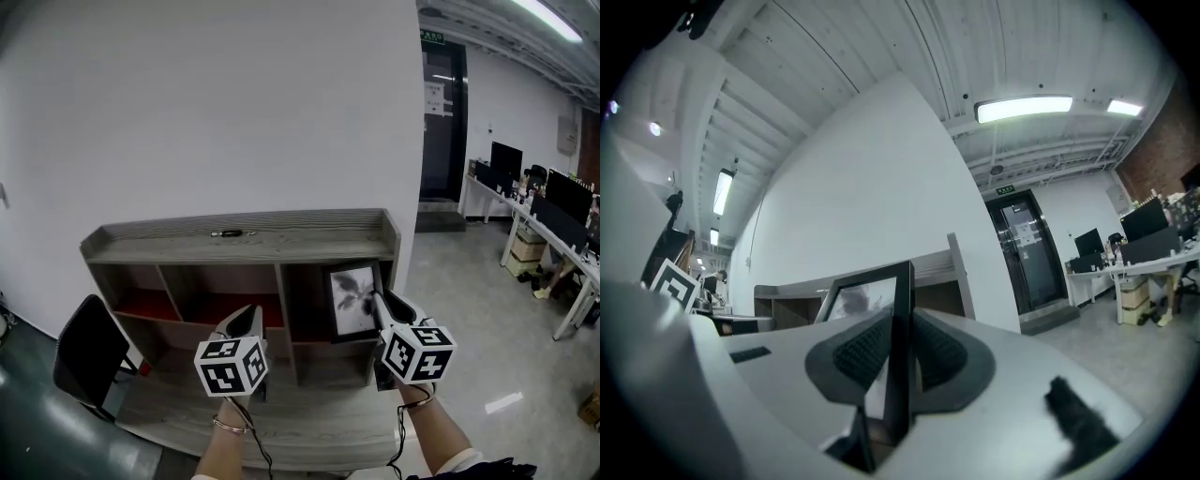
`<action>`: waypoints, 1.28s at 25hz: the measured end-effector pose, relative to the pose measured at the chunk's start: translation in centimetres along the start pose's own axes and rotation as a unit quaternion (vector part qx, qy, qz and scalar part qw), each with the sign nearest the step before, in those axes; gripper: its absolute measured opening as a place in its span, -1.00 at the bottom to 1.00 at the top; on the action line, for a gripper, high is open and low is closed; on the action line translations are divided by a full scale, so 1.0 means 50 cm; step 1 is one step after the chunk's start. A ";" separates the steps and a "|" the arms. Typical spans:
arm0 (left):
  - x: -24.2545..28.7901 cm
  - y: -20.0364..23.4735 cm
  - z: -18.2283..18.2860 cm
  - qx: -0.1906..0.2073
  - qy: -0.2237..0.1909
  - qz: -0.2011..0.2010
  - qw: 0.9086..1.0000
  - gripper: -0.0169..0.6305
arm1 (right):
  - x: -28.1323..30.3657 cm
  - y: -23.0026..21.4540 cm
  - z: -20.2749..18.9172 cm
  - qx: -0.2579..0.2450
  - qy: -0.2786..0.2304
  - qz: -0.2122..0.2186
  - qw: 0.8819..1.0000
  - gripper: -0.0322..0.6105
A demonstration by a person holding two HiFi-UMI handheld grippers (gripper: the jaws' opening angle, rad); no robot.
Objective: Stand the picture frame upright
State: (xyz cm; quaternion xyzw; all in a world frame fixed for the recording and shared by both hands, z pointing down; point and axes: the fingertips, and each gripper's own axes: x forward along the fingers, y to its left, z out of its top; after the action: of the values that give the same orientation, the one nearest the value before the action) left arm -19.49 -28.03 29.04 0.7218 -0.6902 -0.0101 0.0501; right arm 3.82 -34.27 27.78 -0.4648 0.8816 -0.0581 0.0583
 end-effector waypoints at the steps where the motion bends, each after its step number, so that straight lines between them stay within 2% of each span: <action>1: 0.000 0.002 0.007 0.001 -0.002 0.000 1.000 -0.91 | 0.003 0.002 0.011 0.001 -0.005 0.001 1.000 -0.64; 13: 0.004 0.016 0.091 0.035 -0.017 -0.002 0.999 -0.91 | 0.042 0.019 0.126 -0.020 -0.058 -0.002 0.998 -0.64; 19: 0.024 0.012 0.146 0.043 -0.029 -0.013 0.999 -0.91 | 0.067 0.006 0.190 -0.031 -0.088 -0.021 0.995 -0.64; 25: 0.047 0.025 0.188 0.036 -0.040 -0.013 0.998 -0.91 | 0.102 -0.013 0.238 -0.023 -0.110 -0.039 0.993 -0.64; 32: 0.077 0.048 0.233 0.049 -0.041 -0.009 0.998 -0.91 | 0.161 -0.012 0.269 -0.017 -0.119 -0.046 0.992 -0.64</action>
State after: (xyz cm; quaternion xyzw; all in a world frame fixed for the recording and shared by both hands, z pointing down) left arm -22.70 -32.67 17.88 0.7285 -0.6849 -0.0057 -0.0139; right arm 1.87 -41.91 14.20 -0.5097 0.8467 0.0105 0.1524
